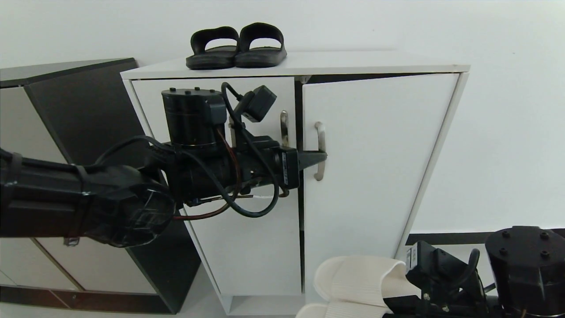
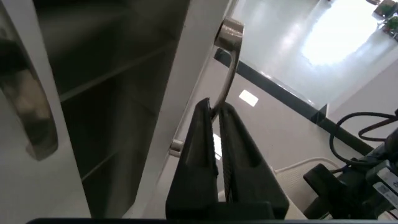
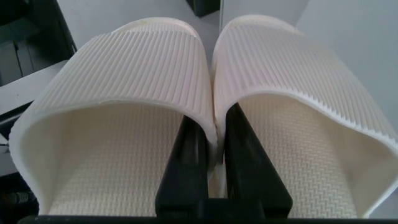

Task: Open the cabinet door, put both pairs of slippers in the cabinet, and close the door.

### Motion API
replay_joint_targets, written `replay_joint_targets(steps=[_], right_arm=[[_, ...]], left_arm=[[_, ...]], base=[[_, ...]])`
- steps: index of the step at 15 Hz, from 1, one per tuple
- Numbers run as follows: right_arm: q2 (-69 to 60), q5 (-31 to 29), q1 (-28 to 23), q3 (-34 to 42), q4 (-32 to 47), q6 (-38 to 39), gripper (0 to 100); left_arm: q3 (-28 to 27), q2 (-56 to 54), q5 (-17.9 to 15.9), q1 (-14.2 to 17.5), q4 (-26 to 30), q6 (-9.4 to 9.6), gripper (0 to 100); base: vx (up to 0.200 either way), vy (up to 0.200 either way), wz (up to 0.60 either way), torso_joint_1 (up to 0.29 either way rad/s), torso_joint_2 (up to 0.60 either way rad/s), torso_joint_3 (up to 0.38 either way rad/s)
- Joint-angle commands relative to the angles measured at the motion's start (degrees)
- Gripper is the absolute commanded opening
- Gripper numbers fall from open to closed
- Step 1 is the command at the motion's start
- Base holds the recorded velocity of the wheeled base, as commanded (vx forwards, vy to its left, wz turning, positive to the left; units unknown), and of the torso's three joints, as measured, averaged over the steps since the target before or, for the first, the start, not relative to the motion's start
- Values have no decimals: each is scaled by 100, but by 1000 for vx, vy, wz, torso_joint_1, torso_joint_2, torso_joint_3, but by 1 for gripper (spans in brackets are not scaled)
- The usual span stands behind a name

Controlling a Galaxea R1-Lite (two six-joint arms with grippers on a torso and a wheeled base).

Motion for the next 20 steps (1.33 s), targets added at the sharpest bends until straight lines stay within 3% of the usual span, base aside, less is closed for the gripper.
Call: replay_joint_targets(steps=[1,2,5,8,11,20], right_arm=[[-85,10,12,45,-3,-11,0],[-94,10,47,106,-3,-134,0],[-129,10,91,203,-3,-221,0],[-147,-8,188,212,6,-221,0],[-155,-34,276,256,6,-221,0],[-155,-34,276,352,6,-221,0]], left_arm=[[218,-360,43,-93,-10,19,0],[377,-607,52,-93,-54,98,0],[799,-1222,78,-75,-98,107,0],[763,-1380,25,408,-107,72,0],[377,-941,34,646,-107,63,0],[-1109,571,78,566,-124,72,0]], base=[[0,0,0,0,0,0],[0,0,0,0,0,0],[0,0,0,0,0,0],[0,0,0,0,0,0],[0,0,0,0,0,0],[0,0,0,0,0,0]])
